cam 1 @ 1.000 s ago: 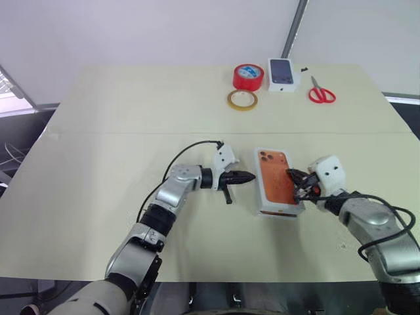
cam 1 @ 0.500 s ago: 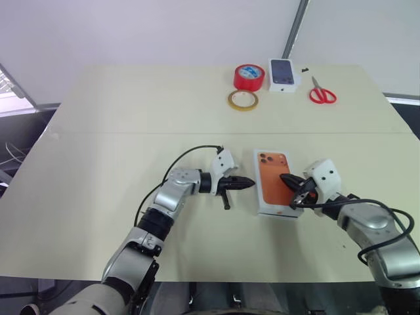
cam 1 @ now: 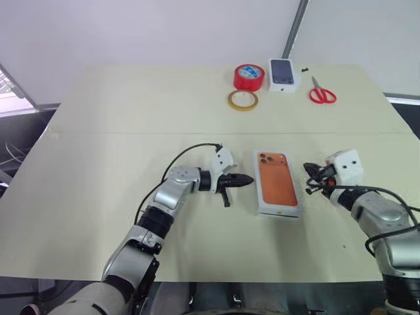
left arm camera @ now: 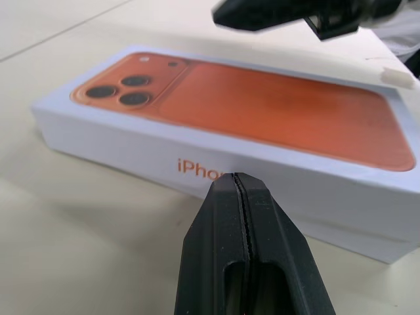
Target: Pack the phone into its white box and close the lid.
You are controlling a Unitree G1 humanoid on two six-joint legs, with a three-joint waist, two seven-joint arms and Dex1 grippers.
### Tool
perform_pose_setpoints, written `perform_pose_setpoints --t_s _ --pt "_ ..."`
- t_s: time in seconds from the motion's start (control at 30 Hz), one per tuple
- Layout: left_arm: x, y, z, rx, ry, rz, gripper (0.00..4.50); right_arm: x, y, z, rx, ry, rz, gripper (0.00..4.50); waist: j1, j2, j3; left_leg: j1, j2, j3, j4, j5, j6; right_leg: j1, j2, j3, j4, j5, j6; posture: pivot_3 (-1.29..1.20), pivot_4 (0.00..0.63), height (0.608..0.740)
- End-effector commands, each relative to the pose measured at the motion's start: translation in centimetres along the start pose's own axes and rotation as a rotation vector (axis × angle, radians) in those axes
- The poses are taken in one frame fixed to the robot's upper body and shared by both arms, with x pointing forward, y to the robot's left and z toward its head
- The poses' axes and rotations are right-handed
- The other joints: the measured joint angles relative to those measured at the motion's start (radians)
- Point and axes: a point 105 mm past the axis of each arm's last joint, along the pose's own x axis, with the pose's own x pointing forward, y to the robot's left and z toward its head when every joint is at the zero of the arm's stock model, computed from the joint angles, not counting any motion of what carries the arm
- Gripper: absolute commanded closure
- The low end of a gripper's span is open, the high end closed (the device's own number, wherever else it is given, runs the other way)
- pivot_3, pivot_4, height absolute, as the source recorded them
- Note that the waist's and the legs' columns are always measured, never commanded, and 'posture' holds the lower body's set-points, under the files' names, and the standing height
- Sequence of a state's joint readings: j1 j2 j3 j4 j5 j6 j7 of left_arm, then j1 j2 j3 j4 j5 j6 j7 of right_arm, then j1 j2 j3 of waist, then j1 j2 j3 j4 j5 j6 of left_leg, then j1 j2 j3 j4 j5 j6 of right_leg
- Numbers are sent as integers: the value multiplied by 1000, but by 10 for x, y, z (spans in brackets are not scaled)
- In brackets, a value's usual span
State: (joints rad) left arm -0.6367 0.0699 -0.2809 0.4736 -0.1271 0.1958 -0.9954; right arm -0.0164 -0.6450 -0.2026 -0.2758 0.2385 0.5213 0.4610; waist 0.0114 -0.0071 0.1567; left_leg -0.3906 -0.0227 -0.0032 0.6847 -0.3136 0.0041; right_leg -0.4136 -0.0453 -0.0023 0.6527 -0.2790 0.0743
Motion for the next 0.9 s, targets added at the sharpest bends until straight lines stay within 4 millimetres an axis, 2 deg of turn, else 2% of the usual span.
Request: perform_pose_setpoints --t_s 0.03,0.37,0.9 --pt "5 3 15 55 -40 13 4500 3 6 3 -47 -12 4 4429 0 0 0 0 0 0 0 0 0 0 0 0 0 0 0 0 150 740" --pt "7 -2 18 56 -51 -18 4500 1 31 20 -21 -87 125 4429 0 0 0 0 0 0 0 0 0 0 0 0 1 0 0 0 150 740" --pt "3 -15 15 70 -30 -64 4500 -7 39 19 -29 -89 176 4429 0 0 0 0 0 0 0 0 0 0 0 0 1 0 0 0 150 740"
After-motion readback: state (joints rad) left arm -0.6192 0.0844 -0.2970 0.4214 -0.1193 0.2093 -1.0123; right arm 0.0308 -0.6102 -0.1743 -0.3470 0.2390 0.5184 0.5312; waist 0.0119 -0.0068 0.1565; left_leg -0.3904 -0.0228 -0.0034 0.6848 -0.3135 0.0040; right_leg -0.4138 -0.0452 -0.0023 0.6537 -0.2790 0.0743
